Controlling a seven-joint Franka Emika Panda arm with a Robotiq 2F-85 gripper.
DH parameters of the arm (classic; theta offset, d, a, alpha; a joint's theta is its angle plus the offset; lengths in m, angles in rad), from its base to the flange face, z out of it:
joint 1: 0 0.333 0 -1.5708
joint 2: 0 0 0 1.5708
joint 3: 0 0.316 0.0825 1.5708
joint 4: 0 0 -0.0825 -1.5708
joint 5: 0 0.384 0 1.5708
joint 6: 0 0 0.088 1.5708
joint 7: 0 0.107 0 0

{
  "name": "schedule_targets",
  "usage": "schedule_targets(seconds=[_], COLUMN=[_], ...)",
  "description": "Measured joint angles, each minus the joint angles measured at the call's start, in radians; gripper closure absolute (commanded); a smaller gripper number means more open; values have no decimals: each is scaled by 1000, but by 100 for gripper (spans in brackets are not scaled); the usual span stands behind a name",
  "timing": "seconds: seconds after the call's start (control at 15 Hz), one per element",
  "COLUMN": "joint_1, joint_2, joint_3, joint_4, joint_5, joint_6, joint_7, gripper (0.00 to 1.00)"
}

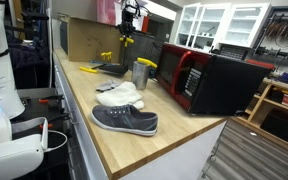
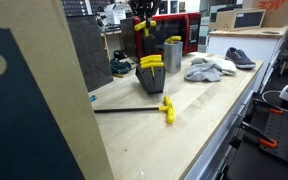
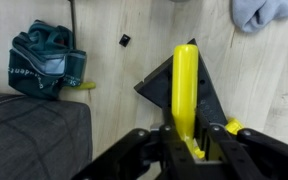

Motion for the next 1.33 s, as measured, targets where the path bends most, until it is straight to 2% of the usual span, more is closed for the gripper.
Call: schedule_targets(seconds=[0.87,0.93,1.0,1.33], joint_1=[10,10,9,-8], joint_2=[15,22,29,37], joint_3=[6,6,6,6], joint_4=[-6,-5,-5,10], joint_5=[-50,-51,-52,-38], joint_6=[49,58,68,131], joint_7=[-57,-59,-60,-73], gripper=[94,51,50,13])
